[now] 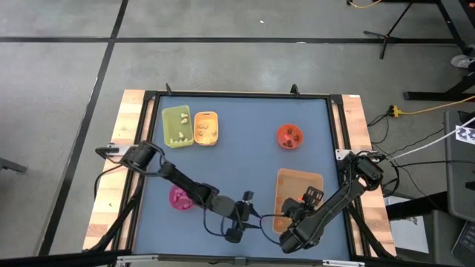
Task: Sort Halloween decoration
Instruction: Put the pink skeleton toy into the red bowl
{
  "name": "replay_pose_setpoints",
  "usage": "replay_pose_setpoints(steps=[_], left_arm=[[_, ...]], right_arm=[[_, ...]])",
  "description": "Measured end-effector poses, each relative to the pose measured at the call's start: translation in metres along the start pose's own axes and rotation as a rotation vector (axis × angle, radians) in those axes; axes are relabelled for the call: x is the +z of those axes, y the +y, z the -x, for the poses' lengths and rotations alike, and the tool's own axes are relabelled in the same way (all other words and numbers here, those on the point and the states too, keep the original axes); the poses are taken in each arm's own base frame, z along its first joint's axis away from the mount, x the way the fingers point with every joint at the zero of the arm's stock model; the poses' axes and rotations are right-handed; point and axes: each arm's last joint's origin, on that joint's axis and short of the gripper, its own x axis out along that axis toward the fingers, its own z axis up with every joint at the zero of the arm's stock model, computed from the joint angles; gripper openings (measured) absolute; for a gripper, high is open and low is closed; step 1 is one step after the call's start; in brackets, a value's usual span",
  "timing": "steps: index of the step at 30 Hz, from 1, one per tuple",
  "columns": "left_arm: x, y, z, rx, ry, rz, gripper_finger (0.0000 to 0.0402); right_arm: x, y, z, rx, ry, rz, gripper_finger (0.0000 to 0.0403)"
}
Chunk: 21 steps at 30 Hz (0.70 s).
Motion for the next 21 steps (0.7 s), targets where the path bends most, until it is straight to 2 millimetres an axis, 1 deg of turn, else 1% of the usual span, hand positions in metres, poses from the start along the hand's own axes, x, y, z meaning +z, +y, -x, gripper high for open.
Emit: replay_pose_setpoints(steps=[4, 7, 12, 17, 21], left_arm=[[-0.006, 0.0, -0.012, 0.005, 0.053, -0.006, 0.0147], [-0.01, 0.002, -0.019, 0.011, 0.076, -0.013, 0.0147], [-0.021, 0.012, -0.029, 0.034, 0.1, -0.009, 0.0147], [-0.027, 0.024, -0.033, 0.065, 0.117, 0.009, 0.0147], [-0.03, 0.028, -0.033, 0.08, 0.134, 0.038, 0.0147]], right_arm=[[0.0, 0.0, 0.0, 0.0, 0.0, 0.0, 0.0246], [0.0, 0.0, 0.0, 0.0, 0.0, 0.0, 0.0248], [0.0, 0.0, 0.0, 0.0, -0.001, 0.0, 0.0248], [0.0, 0.0, 0.0, 0.001, -0.001, -0.001, 0.0248], [0.0, 0.0, 0.0, 0.002, -0.002, -0.001, 0.0248]])
